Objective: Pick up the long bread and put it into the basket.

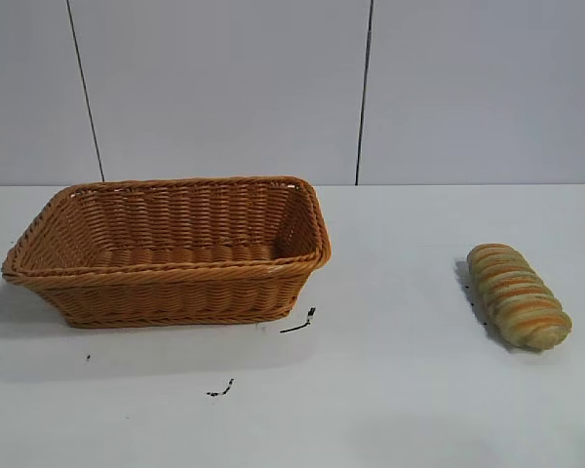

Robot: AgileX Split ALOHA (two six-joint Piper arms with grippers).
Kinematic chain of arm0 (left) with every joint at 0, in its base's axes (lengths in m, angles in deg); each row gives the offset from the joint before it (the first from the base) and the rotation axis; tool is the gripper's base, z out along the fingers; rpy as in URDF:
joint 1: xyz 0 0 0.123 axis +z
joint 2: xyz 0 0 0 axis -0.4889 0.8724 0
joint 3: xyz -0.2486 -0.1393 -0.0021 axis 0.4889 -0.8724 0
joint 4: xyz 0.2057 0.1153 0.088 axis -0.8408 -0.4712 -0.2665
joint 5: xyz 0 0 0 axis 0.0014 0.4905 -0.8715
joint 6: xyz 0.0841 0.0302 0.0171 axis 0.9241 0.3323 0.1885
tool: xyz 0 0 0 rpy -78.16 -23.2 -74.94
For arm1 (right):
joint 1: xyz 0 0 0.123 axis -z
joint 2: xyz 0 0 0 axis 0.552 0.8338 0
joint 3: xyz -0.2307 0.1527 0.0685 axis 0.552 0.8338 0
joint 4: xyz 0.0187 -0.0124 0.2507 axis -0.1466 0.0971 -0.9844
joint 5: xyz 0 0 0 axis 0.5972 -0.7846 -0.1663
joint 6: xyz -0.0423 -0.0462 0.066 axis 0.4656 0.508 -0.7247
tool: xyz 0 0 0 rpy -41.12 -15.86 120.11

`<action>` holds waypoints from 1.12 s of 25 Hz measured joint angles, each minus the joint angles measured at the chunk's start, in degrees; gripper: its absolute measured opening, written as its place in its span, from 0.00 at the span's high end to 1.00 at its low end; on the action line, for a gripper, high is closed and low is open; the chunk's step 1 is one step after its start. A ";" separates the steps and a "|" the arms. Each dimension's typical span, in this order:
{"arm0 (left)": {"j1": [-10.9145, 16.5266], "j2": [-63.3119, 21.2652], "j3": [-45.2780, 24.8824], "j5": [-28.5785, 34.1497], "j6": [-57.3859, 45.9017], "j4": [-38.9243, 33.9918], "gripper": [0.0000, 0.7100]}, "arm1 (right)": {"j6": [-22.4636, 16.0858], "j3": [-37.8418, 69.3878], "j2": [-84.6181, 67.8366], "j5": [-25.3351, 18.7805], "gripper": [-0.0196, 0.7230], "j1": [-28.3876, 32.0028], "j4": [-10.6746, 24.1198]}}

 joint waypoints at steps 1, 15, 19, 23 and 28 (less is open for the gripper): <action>0.00 0.00 0.00 0.00 0.00 0.00 0.02 | 0.00 0.00 0.00 0.00 0.04 0.00 0.00; 0.00 0.00 0.00 0.00 0.00 0.00 0.02 | 0.00 -6.24 16.78 0.24 0.04 0.00 0.23; 0.00 0.00 0.00 0.00 0.00 0.00 0.02 | -0.86 -11.71 33.97 0.41 0.04 0.00 0.23; 0.00 0.00 0.00 0.00 0.00 0.00 0.02 | -0.86 -17.55 50.23 0.58 0.04 0.00 0.23; 0.00 0.00 0.00 0.00 0.00 0.00 0.02 | -0.86 -25.95 69.74 0.95 0.04 0.00 0.42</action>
